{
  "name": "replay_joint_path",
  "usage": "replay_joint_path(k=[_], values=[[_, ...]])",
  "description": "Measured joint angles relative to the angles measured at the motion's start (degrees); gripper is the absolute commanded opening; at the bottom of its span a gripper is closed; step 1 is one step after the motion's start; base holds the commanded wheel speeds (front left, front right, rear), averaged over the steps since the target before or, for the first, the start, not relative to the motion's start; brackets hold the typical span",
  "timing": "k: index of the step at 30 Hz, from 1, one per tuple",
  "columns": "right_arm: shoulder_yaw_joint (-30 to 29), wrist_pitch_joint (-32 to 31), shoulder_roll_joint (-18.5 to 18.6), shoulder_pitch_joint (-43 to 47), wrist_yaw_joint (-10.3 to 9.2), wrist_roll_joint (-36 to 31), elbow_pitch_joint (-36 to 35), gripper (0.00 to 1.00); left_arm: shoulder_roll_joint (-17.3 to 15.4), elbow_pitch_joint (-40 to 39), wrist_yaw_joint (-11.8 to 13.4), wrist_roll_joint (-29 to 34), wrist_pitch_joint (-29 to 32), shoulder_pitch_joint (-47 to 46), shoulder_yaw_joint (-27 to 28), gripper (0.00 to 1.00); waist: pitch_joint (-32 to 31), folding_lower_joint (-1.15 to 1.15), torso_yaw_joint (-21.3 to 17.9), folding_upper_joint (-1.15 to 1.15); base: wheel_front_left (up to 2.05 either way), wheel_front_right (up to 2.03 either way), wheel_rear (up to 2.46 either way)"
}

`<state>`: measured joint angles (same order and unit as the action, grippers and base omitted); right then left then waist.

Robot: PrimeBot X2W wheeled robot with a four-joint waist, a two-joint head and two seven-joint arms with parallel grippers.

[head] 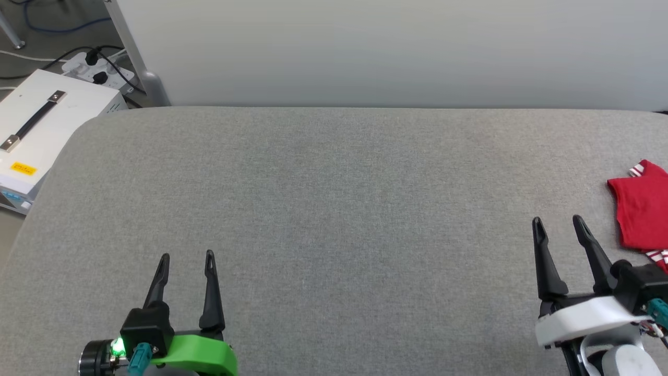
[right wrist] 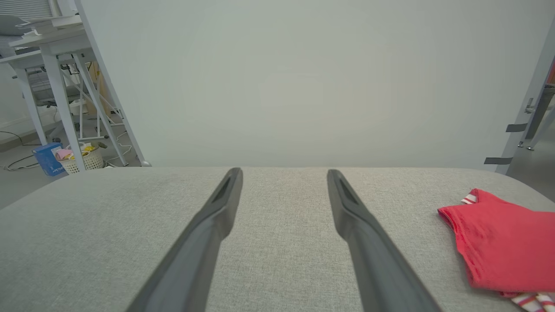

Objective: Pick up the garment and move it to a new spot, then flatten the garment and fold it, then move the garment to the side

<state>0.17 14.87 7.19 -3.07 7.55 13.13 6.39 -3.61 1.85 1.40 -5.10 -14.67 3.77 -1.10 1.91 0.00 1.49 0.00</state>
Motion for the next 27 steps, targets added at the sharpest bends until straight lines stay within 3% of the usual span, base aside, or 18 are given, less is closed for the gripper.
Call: replay_joint_path(k=[10,19,20,27], values=[[-2.4,0.0,-1.4,8.7,-0.01,-1.2,-3.3,1.0,0.1,1.3,-1.1,-0.1,0.0,2.4,-1.0,1.0,-3.0,0.0,-0.1,0.0,0.0,0.0,0.0],[-2.9,0.0,-2.4,11.3,-0.01,-1.5,-3.9,1.0,0.2,1.3,-1.7,-0.4,0.0,3.2,-1.3,1.0,-3.6,0.0,-0.2,0.0,0.0,0.0,0.0],[-2.8,0.0,-2.4,11.3,-0.01,-1.6,-3.9,0.0,0.2,1.4,-1.7,-0.4,0.0,3.2,-1.3,0.0,-3.5,0.0,-0.2,0.0,0.0,0.0,0.0],[-2.8,-0.3,-2.4,11.2,-0.01,-1.6,-3.9,0.0,0.2,1.3,-1.7,-0.4,0.3,3.2,-1.3,0.0,-3.5,0.0,-0.2,0.0,0.0,0.0,0.0]])
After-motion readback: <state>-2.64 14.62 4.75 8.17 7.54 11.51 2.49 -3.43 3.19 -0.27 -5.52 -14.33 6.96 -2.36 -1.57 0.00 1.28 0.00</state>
